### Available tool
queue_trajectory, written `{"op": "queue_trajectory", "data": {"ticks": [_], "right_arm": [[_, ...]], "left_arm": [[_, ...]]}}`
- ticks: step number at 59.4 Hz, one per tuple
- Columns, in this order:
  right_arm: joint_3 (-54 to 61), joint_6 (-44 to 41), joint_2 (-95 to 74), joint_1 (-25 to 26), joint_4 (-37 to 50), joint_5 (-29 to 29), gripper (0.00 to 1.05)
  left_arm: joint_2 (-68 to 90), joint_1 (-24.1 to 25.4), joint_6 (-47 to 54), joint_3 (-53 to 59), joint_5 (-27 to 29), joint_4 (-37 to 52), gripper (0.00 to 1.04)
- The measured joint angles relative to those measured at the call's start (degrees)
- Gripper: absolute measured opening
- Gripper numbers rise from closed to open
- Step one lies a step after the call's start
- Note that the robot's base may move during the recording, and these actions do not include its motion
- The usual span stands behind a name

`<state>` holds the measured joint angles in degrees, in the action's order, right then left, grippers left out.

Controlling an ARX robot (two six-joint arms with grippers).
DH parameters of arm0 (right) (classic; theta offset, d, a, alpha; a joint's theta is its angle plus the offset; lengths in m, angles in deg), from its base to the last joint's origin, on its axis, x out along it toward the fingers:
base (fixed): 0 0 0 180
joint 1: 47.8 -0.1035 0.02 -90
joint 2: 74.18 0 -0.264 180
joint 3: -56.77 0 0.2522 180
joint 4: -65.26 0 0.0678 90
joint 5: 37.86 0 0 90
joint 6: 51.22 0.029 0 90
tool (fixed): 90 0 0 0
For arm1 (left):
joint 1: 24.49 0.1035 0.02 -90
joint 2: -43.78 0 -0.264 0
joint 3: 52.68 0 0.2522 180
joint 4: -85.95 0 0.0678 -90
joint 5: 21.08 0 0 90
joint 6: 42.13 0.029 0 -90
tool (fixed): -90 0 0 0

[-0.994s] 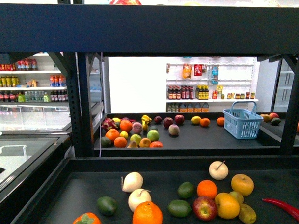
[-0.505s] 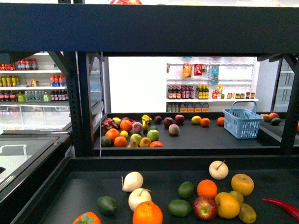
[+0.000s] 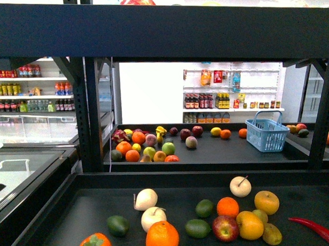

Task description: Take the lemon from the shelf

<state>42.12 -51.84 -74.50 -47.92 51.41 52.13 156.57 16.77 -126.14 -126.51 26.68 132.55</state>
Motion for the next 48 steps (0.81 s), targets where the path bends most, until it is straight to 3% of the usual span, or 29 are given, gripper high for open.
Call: {"op": "queue_trajectory", "data": {"ticks": [7, 15, 20, 27, 36, 39, 41, 45, 48], "right_arm": [[0.0, 0.0, 0.0, 0.0, 0.0, -0.02, 0.97], [0.0, 0.0, 0.0, 0.0, 0.0, -0.02, 0.97], [0.0, 0.0, 0.0, 0.0, 0.0, 0.0, 0.97], [0.0, 0.0, 0.0, 0.0, 0.0, 0.0, 0.97], [0.0, 0.02, 0.0, 0.0, 0.0, -0.02, 0.97], [0.0, 0.0, 0.0, 0.0, 0.0, 0.0, 0.97], [0.0, 0.0, 0.0, 0.0, 0.0, 0.02, 0.97], [0.0, 0.0, 0.02, 0.0, 0.0, -0.02, 0.97], [0.0, 0.02, 0.02, 0.0, 0.0, 0.0, 0.97]], "left_arm": [[-3.67, 0.02, 1.73, 0.17, -0.28, -4.0, 0.97], [-10.71, 0.5, 8.79, 0.24, -0.72, -17.05, 0.97], [-16.9, 0.7, 18.34, 0.04, 2.34, -30.23, 0.97], [-26.93, 0.74, 37.09, 0.02, 11.17, -48.72, 0.97], [-42.8, -1.27, 57.37, 3.39, 19.56, -60.19, 0.97], [-48.48, -2.34, 63.21, 6.32, 15.72, -58.58, 0.92], [-56.35, -5.64, 71.1, 11.78, 11.82, -54.88, 0.81], [-68.39, -13.73, 77.81, 19.8, 16.41, -58.18, 0.67], [-76.59, -21.11, 80.3, 25.22, 24.26, -61.79, 0.56]]}}
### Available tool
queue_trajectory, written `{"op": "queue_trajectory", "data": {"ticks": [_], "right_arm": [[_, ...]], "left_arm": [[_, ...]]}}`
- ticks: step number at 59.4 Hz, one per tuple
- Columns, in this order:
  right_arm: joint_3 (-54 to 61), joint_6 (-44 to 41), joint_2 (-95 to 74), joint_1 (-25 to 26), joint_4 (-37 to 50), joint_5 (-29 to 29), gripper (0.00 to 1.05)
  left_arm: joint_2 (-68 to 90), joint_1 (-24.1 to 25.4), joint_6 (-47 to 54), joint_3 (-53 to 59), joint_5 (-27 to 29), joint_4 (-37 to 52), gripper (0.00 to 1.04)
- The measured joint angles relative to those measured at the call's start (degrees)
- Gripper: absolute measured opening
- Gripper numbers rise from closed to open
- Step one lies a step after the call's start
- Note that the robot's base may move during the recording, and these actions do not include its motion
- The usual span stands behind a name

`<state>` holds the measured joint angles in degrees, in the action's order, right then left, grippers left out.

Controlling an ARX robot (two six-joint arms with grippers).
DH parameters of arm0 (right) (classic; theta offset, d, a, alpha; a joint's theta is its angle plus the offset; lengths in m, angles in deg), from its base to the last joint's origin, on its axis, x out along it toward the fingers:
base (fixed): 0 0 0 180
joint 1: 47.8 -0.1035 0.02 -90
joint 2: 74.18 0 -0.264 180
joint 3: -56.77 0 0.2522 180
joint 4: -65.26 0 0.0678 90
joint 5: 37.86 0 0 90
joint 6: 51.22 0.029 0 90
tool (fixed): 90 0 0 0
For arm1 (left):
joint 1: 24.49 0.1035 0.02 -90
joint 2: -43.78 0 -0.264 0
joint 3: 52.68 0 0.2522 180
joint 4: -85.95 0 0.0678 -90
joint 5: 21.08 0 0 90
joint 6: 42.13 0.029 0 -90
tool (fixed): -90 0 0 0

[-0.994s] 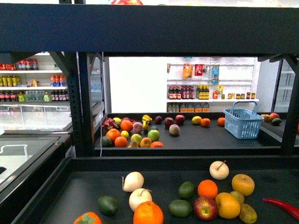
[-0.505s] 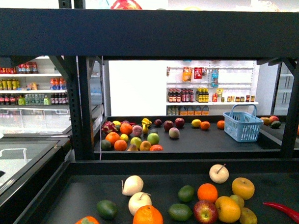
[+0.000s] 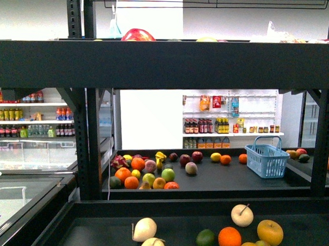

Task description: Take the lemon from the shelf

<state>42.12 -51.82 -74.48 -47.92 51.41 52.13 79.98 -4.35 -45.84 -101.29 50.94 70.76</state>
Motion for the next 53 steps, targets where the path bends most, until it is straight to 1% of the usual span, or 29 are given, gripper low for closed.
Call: {"op": "queue_trajectory", "data": {"ticks": [1, 2, 3, 5, 6, 8, 10, 11, 13, 16, 22, 30, 53], "right_arm": [[0.0, -0.02, 0.0, 0.0, 0.0, 0.0, 0.97], [0.0, -0.02, 0.0, 0.0, 0.0, 0.02, 0.97], [0.0, -0.02, 0.0, 0.0, 0.0, 0.02, 0.97], [0.0, 0.0, 0.0, 0.0, 0.0, 0.0, 0.97], [0.0, 0.0, 0.0, 0.0, 0.0, 0.0, 0.97], [0.0, -0.02, 0.0, 0.0, 0.0, 0.0, 0.97], [0.0, -0.02, 0.0, 0.0, 0.0, -0.02, 0.97], [0.0, -0.02, 0.0, 0.0, 0.0, 0.0, 0.97], [0.0, -0.02, 0.02, 0.0, 0.0, -0.02, 0.97], [0.0, -0.02, 0.02, 0.0, 0.0, 0.0, 0.97], [0.0, -0.02, 0.02, 0.0, 0.0, 0.0, 0.97], [0.0, -0.02, 0.02, 0.0, 0.0, -0.02, 0.97], [0.0, -0.02, 0.02, 0.0, 0.0, 0.0, 0.97]], "left_arm": [[-1.38, -1.49, 0.28, 0.85, 0.85, -0.57, 0.55], [-3.78, -4.46, 0.81, 2.36, 4.17, -1.49, 0.51], [-6.19, -7.56, 1.25, 3.8, 8.79, -2.29, 0.48], [-10.73, -13.18, 1.81, 6.21, 13.81, -4.22, 0.4], [-11.82, -14.45, 1.97, 6.73, 14.56, -4.85, 0.39], [-16.02, -17.84, 2.38, 9.18, 16.09, -5.75, 0.31], [-19.37, -19.21, 2.67, 11.52, 16.79, -5.46, 0.24], [-19.98, -19.37, 2.67, 12.02, 16.98, -5.27, 0.22], [-22.45, -19.67, 2.71, 14.64, 18.05, -4.11, 0.14], [-24.13, -19.78, 2.73, 17.81, 17.94, -3.26, 0.02], [-26.1, -19.93, 3.06, 21.88, 17.94, -2.1, 0.03], [-28.2, -19.93, 3.06, 24.68, 17.99, -0.98, 0.03], [-31.85, -19.96, 3.08, 29.88, 17.97, 0.39, 0.03]]}}
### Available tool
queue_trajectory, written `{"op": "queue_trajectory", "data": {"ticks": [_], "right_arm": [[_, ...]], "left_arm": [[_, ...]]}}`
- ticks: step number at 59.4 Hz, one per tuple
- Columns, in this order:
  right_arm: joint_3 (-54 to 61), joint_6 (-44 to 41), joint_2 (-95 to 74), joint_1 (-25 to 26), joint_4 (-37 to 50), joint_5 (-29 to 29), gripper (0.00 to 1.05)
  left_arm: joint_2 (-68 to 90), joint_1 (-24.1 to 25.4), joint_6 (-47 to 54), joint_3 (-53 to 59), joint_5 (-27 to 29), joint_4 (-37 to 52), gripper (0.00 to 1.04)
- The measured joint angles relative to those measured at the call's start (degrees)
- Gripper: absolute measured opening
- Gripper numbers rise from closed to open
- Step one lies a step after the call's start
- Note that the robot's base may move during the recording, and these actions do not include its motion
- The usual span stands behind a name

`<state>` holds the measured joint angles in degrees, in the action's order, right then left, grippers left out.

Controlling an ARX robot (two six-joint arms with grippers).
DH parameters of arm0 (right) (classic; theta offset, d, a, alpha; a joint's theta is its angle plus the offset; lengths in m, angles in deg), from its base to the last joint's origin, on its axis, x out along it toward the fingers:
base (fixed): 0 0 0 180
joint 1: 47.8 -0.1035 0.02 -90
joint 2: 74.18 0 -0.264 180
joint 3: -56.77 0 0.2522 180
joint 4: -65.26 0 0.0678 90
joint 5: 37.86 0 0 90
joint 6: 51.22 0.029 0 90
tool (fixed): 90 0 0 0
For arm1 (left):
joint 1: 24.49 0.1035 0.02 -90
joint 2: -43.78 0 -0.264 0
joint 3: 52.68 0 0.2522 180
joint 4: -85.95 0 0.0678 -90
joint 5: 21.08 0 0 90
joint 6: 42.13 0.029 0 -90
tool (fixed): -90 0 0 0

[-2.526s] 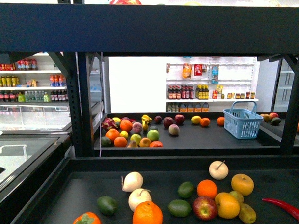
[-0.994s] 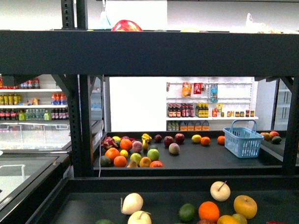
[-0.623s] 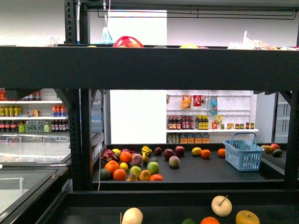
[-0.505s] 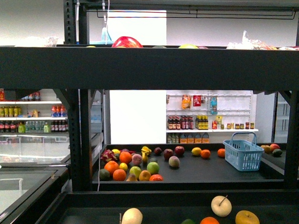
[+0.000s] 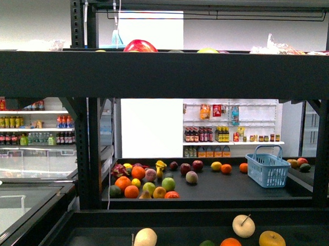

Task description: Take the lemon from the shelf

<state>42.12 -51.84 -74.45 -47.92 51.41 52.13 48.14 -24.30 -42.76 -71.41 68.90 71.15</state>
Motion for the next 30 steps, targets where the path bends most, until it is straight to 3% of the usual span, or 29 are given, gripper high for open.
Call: {"op": "queue_trajectory", "data": {"ticks": [30], "right_arm": [[0.0, 0.0, 0.0, 0.0, 0.0, 0.0, 0.97]], "left_arm": [[-4.04, -0.02, 0.0, 4.2, 0.02, 0.72, 0.03]]}}
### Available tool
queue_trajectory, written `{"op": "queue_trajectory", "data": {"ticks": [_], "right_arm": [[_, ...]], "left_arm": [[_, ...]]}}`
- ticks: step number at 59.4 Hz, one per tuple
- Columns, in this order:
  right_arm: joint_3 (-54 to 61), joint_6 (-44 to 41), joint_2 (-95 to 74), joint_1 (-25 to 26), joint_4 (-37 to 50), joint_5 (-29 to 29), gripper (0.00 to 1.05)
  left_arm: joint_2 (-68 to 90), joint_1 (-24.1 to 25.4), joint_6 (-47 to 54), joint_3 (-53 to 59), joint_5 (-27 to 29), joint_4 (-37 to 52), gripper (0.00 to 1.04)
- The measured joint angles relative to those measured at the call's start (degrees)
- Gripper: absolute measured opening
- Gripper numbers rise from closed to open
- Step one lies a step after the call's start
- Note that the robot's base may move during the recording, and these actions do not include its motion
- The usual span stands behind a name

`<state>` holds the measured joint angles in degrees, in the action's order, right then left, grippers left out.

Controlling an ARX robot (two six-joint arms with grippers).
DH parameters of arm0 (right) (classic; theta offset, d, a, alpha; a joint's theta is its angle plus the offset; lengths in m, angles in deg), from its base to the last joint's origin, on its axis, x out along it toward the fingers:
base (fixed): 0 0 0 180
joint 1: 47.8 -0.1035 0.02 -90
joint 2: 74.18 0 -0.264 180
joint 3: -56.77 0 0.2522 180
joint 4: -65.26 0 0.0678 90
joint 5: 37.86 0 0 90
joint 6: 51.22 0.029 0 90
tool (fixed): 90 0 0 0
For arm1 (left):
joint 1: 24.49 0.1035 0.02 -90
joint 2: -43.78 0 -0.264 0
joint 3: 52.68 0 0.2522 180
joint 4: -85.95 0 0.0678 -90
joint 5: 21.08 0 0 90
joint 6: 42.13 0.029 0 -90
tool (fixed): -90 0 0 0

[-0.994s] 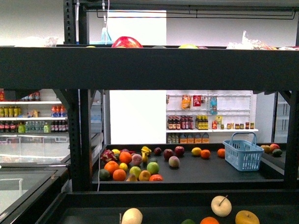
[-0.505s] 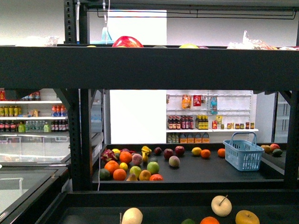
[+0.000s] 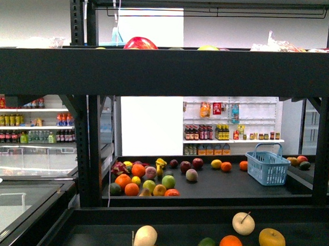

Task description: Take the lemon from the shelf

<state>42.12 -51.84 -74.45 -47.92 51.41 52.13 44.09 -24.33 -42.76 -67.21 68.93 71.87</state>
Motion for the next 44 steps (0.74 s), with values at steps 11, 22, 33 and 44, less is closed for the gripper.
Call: {"op": "queue_trajectory", "data": {"ticks": [11, 22, 33, 44], "right_arm": [[0.0, 0.0, 0.0, 0.0, 0.0, -0.02, 0.97], [0.0, 0.0, 0.0, 0.0, 0.0, 0.0, 0.97], [0.0, 0.0, 0.0, 0.0, 0.0, 0.0, 0.97], [0.0, 0.0, 0.0, 0.0, 0.0, 0.0, 0.97]], "left_arm": [[0.0, 0.0, 0.0, 0.02, 0.0, 0.0, 0.15], [0.0, 0.0, 0.0, 0.02, 0.0, 0.0, 0.65], [0.0, 0.0, 0.13, 0.02, -0.02, 0.0, 0.97], [0.0, 0.0, 0.13, 0.02, 0.0, 0.0, 0.97]]}}
